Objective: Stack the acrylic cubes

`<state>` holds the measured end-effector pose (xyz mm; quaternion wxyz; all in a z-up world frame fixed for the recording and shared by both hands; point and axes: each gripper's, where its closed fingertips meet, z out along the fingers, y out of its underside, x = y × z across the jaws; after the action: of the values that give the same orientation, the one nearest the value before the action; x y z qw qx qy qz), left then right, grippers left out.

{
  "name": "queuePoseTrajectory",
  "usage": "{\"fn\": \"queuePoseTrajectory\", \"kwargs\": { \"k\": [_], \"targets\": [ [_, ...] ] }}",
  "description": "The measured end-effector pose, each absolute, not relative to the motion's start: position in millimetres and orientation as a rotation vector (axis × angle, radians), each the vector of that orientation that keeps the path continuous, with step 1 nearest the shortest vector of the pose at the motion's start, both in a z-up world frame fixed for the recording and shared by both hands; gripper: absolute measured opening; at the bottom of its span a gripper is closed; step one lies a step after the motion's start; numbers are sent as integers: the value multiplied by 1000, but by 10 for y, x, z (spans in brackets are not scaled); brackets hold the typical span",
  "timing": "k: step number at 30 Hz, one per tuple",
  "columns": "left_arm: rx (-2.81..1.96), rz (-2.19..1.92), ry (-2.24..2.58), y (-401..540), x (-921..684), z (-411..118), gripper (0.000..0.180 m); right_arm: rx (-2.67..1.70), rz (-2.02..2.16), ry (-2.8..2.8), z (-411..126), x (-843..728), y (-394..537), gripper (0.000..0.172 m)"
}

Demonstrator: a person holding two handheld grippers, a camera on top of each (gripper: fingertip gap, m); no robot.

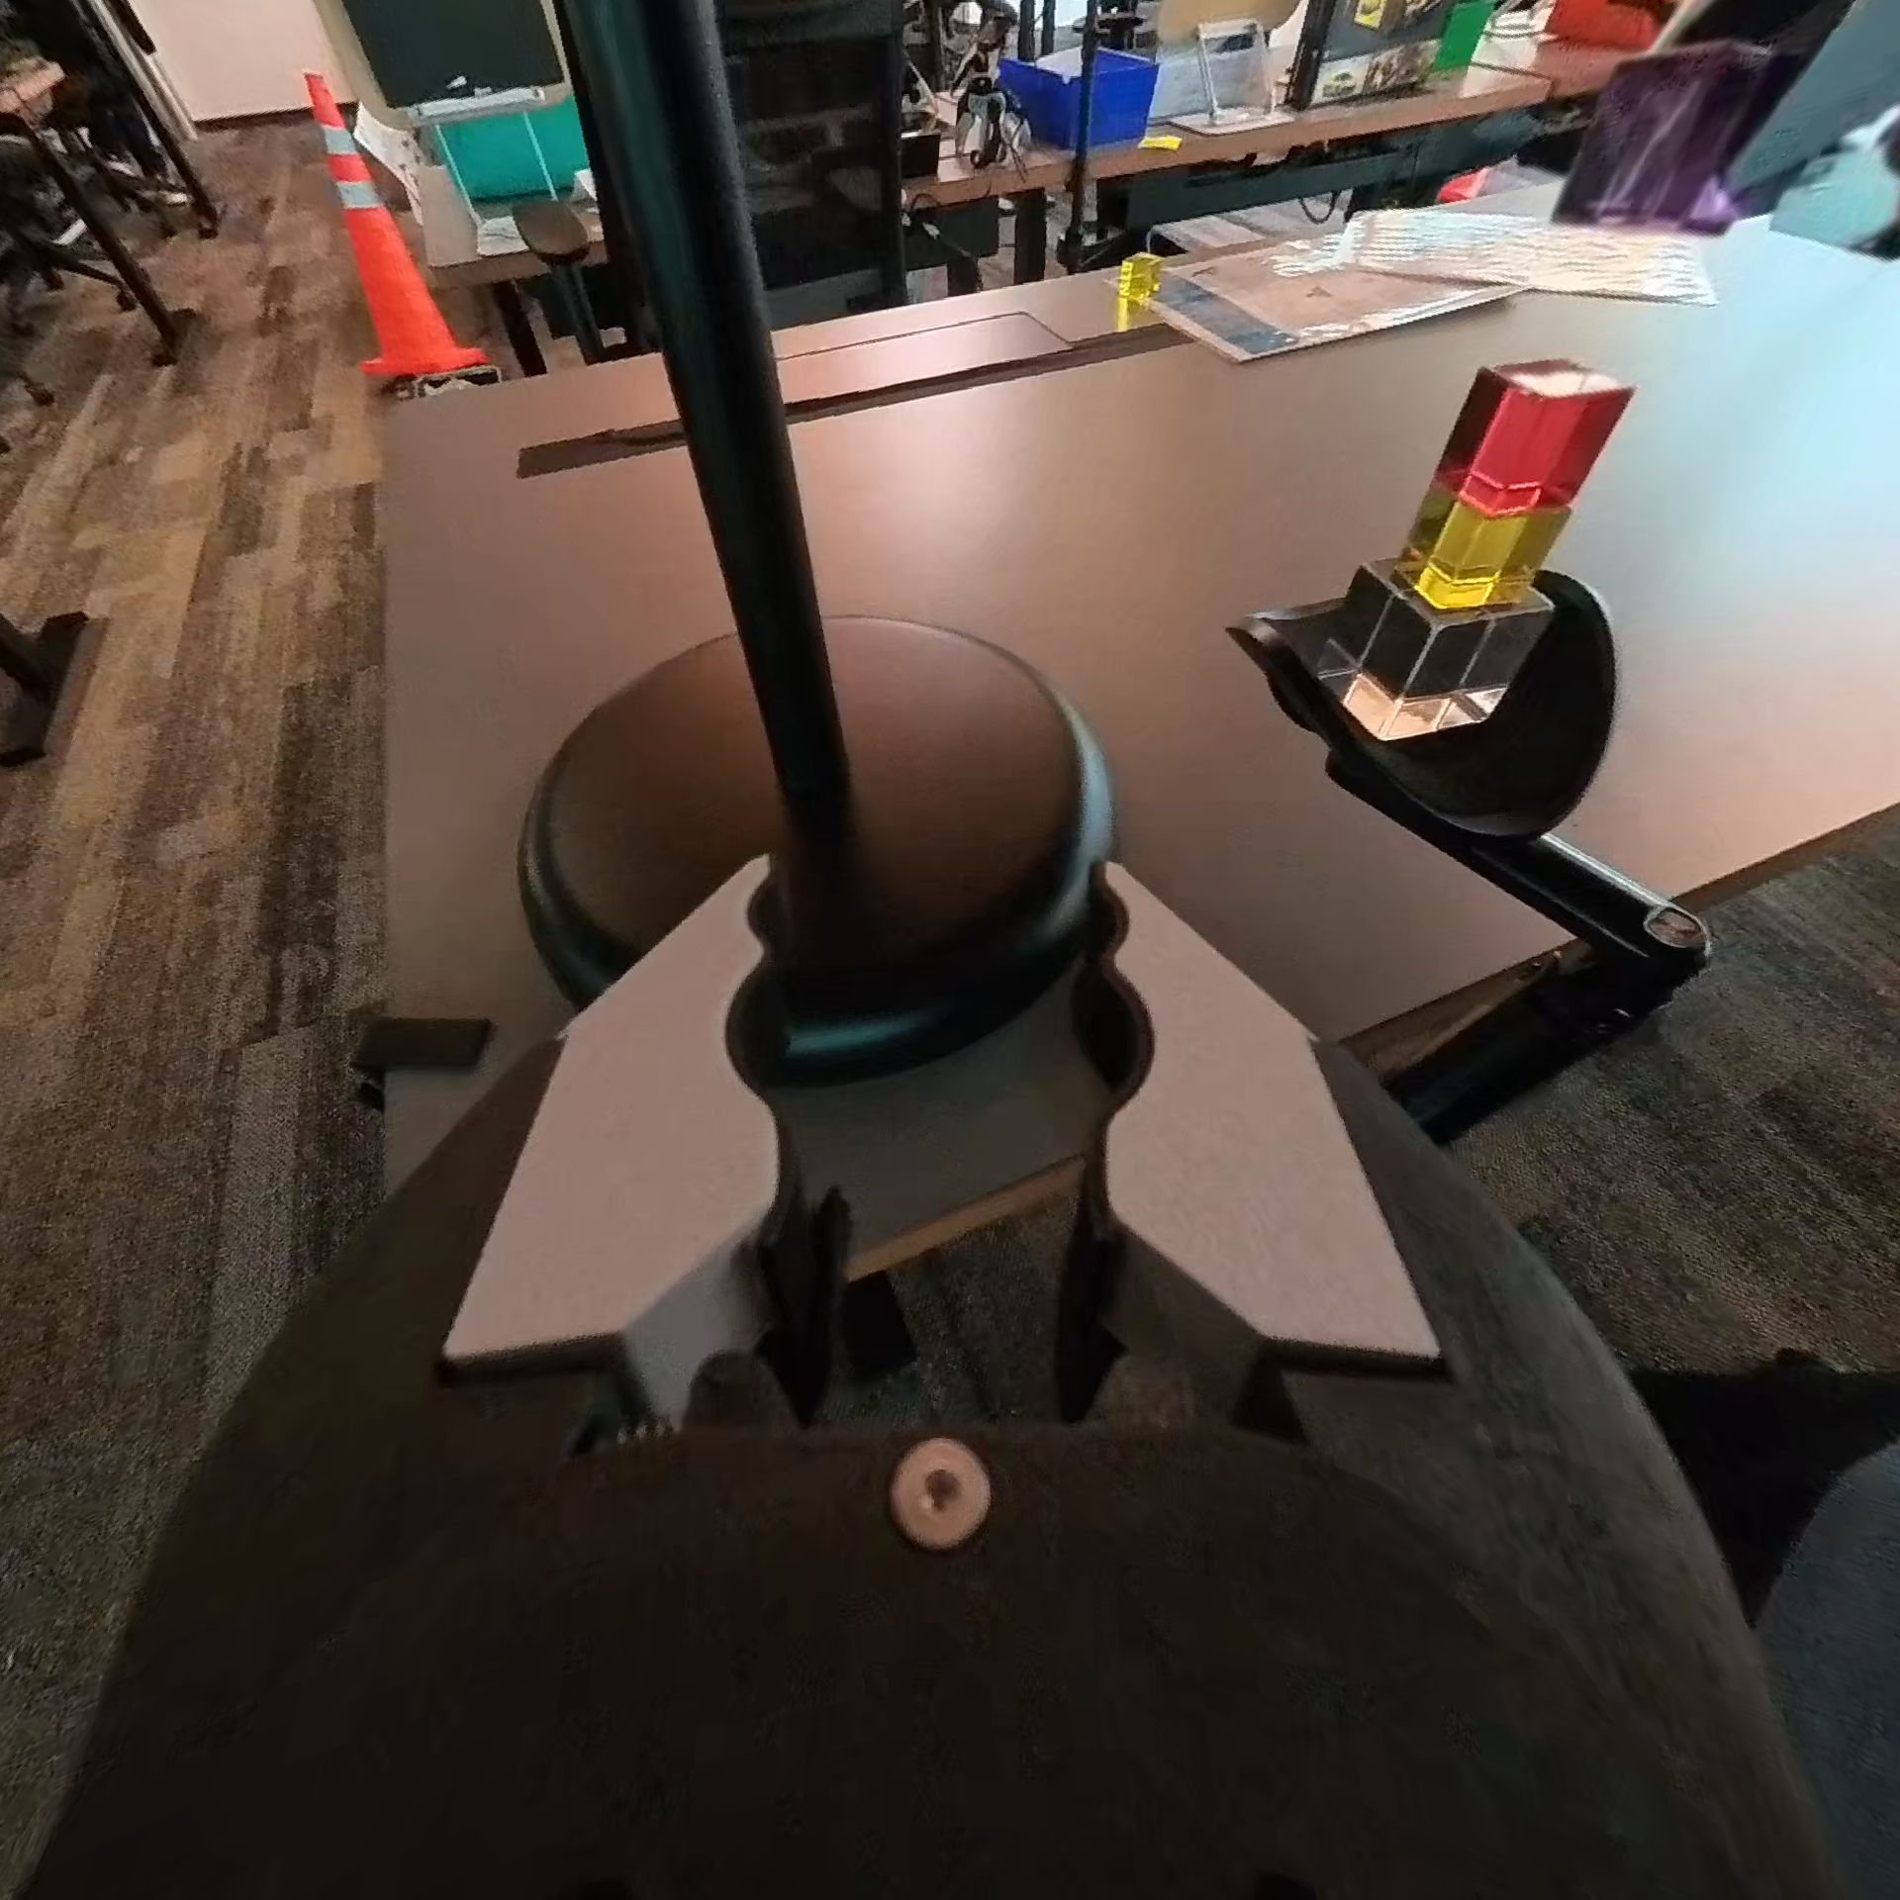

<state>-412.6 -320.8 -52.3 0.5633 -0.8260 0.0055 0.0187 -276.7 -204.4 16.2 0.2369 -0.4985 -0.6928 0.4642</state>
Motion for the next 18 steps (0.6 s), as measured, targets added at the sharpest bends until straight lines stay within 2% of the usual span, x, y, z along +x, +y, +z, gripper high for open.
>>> {"fn": "queuePoseTrajectory", "kwargs": {
  "k": [18],
  "targets": [
    [-1947,38,-2,-3295,-4119,-566,56,-1413,1188,-2019,-56,-2849,-2148,25]
  ]
}}
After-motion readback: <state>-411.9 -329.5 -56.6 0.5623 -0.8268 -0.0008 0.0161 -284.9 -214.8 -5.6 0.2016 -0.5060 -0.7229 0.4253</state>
